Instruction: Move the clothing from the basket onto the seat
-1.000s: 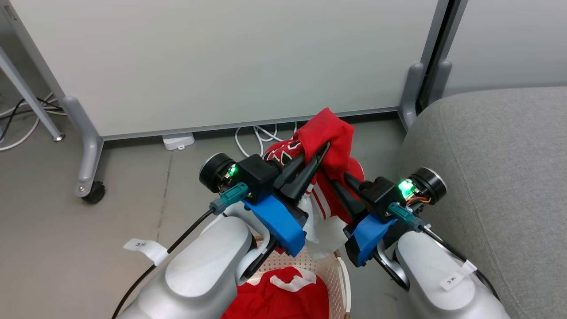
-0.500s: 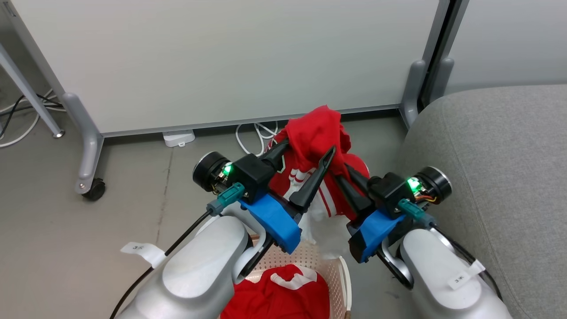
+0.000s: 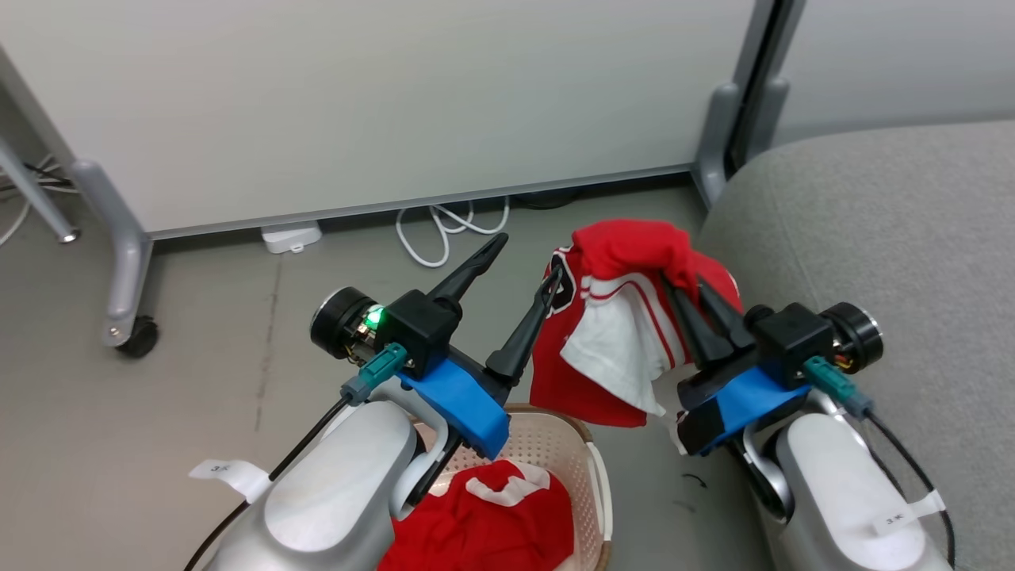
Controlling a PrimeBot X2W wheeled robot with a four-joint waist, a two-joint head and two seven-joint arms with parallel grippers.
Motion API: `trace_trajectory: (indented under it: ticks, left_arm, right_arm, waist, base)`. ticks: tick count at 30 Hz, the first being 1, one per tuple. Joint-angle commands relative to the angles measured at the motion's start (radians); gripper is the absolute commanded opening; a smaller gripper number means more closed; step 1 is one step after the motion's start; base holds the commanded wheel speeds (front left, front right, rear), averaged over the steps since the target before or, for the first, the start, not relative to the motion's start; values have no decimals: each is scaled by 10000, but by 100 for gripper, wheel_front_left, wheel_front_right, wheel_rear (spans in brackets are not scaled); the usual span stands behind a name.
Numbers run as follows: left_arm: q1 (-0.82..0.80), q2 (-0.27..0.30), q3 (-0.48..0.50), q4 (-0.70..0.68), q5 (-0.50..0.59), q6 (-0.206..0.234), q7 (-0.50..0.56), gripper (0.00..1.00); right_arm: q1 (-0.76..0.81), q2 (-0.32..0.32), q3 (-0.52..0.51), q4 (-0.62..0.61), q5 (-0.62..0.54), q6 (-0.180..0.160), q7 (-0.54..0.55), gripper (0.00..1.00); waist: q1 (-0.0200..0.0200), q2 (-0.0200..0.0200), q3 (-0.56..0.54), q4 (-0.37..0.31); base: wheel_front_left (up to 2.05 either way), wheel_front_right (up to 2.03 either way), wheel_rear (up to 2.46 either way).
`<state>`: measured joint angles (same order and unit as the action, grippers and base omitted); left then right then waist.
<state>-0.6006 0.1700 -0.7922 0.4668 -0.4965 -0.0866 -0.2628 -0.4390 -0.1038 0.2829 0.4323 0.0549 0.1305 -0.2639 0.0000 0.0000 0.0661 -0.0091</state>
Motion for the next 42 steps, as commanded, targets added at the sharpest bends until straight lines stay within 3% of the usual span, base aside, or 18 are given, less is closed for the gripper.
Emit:
trace_trajectory:
  ticks: [1,8,25,35,42]
  left_arm:
    - [133,69,76,-122,148,85,-29,100]
    - [310,102,264,-594,700,172,-30,100]
    - [191,-367,-42,-474,1430,-215,-29,100]
    - [15,-405,18,-380,1591,-318,-29,100]
    - [-282,-230,296,-474,1775,-233,-29,100]
  right_arm:
    - [87,-43,-183,-241,88,5,-9,0]
    - [264,-109,-904,-1004,144,5,-9,0]
    - [1392,-180,-2706,-2435,74,5,-9,0]
    - [1885,164,-3268,-3023,329,5,-9,0]
    - [967,11,-3533,-3588,505,5,-8,0]
  waist:
    - [0,0,174,-317]
    - [0,0,554,-1403]
    - [0,0,1257,-3423]
    - [0,0,1431,-3832]
    - [0,0,2057,-3735]
  base:
    - [0,0,0]
    - [0,0,0]
    - [0,0,0]
    - [0,0,0]
    - [0,0,0]
